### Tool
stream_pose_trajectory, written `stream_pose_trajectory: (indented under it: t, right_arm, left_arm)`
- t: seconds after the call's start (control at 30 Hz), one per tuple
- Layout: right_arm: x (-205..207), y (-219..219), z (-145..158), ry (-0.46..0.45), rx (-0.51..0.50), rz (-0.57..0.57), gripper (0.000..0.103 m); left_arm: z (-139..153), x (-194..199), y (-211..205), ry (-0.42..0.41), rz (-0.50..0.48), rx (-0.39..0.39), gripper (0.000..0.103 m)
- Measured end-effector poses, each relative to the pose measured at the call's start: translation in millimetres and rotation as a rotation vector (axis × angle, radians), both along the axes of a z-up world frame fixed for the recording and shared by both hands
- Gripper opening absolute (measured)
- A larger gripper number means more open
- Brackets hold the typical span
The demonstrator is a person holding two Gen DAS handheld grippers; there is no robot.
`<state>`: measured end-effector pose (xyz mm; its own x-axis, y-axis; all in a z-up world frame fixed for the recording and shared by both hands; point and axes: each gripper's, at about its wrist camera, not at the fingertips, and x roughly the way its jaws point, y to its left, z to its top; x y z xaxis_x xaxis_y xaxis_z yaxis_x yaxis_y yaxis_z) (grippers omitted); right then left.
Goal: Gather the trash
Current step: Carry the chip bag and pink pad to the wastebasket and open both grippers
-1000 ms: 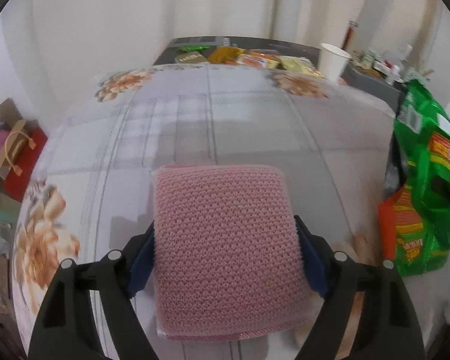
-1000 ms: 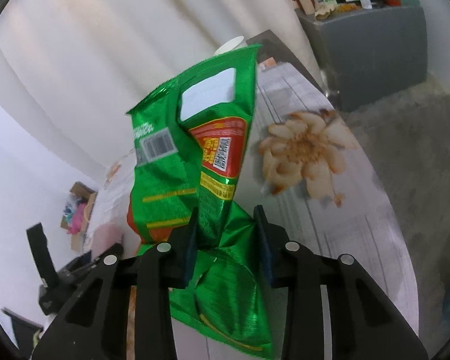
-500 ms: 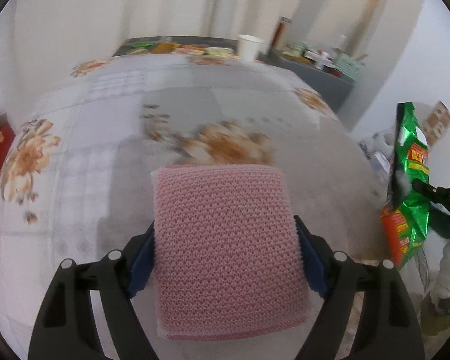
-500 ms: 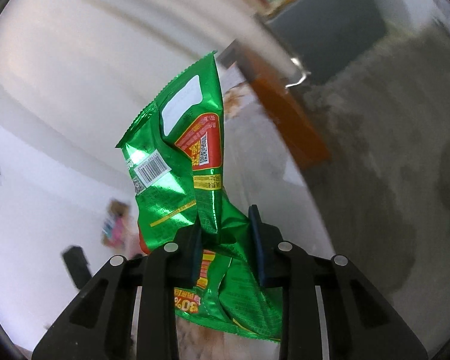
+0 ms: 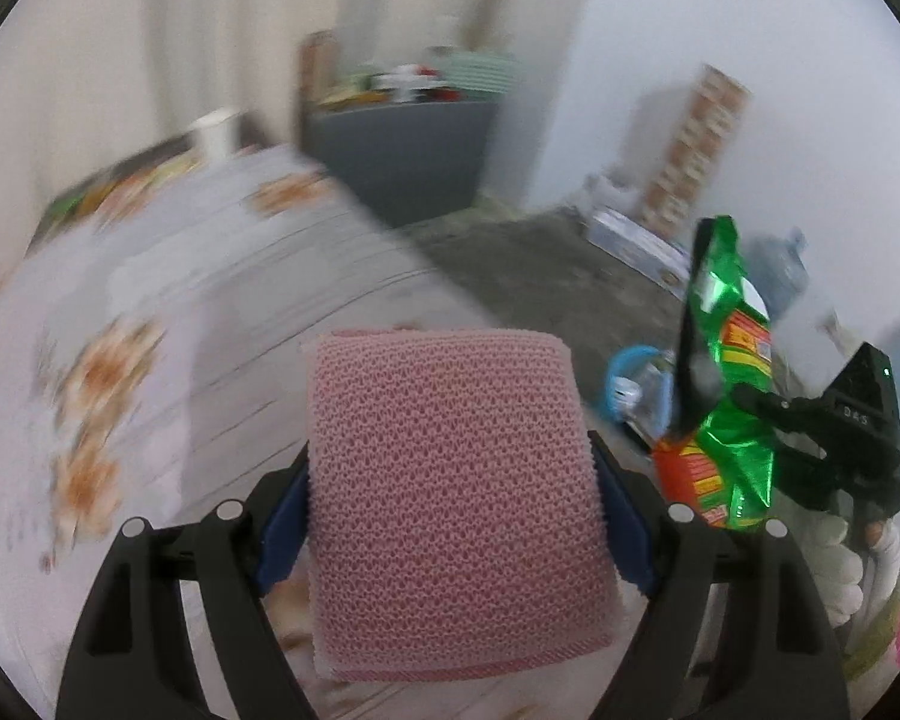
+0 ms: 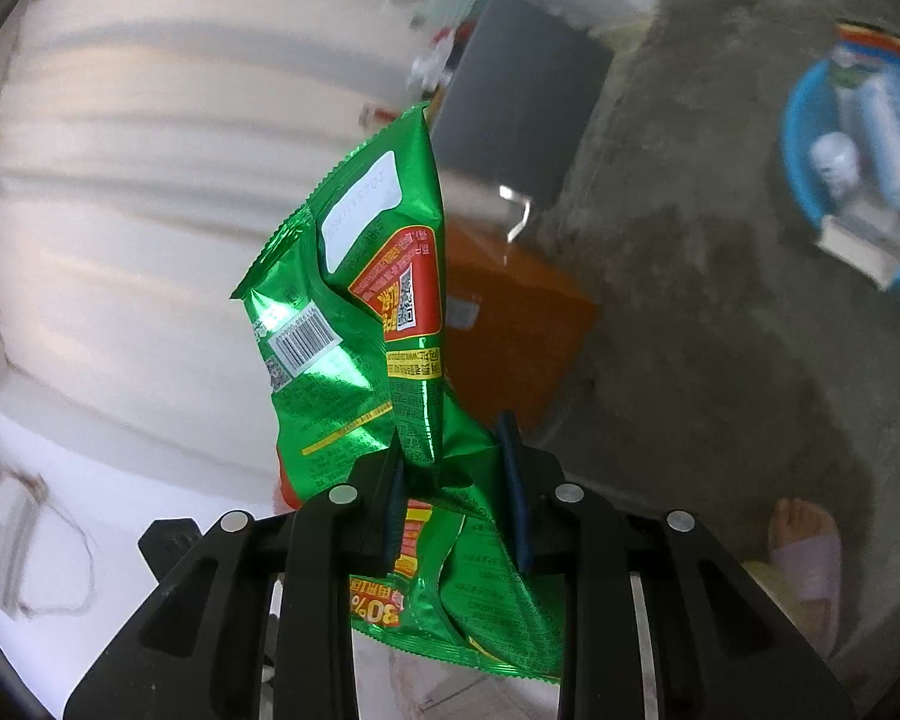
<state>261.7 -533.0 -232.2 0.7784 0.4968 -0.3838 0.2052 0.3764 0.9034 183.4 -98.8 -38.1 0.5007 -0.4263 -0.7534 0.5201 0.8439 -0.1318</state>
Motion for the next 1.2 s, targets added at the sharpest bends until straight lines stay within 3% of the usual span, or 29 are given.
stream_pose_trajectory:
  t: [0.13, 0.23, 0.33, 0.47, 0.6, 0.7, 0.9, 1.0, 1.2]
  right_arm:
    - [-49.5, -65.9, 2.2, -0.004, -0.027, -0.200, 0.025]
    - [-96.7, -124.2, -0.7, 0.064, -0.095, -0.412, 0.025]
    - [-135.2, -165.6, -11.5, 0.165, -0.167, -0.584, 0.025]
    - [-157.0, -188.3, -40.6, 0.245, -0.145, -0.675, 0.026]
    - [-162.0, -191.7, -72.1, 0.296, -0.092, -0.699, 0.026]
    - [-151.0, -194.2, -83.1, 0.329, -0.076, -0.697, 0.026]
    - [-167.3, -210.1, -92.2, 0.363, -0.081, -0.715, 0.026]
    - [-168.5, -207.0, -87.3, 0.372, -0.092, -0.714, 0.026]
    - [-153.5, -206.5, -90.8, 0.382, -0.132, -0.684, 0.026]
  left_arm:
    - [18.0, 3.9, -72.2, -0.017, -0.136, 0.002, 0.080]
    - [18.7, 15.3, -134.8, 0.038, -0.224, -0.022, 0.080]
    - [2.3, 33.5, -207.9, 0.102, -0.311, 0.017, 0.080]
    - [-45.4, 59.2, -310.3, 0.202, -0.407, 0.115, 0.080]
    - [-120.0, 79.3, -393.0, 0.323, -0.444, 0.207, 0.080]
    - [-165.6, 91.1, -424.4, 0.372, -0.413, 0.223, 0.081]
    - [-216.0, 105.0, -456.3, 0.435, -0.376, 0.209, 0.083]
    - [-225.5, 108.9, -454.3, 0.472, -0.340, 0.179, 0.085]
    - [-216.6, 112.5, -446.4, 0.485, -0.318, 0.108, 0.087]
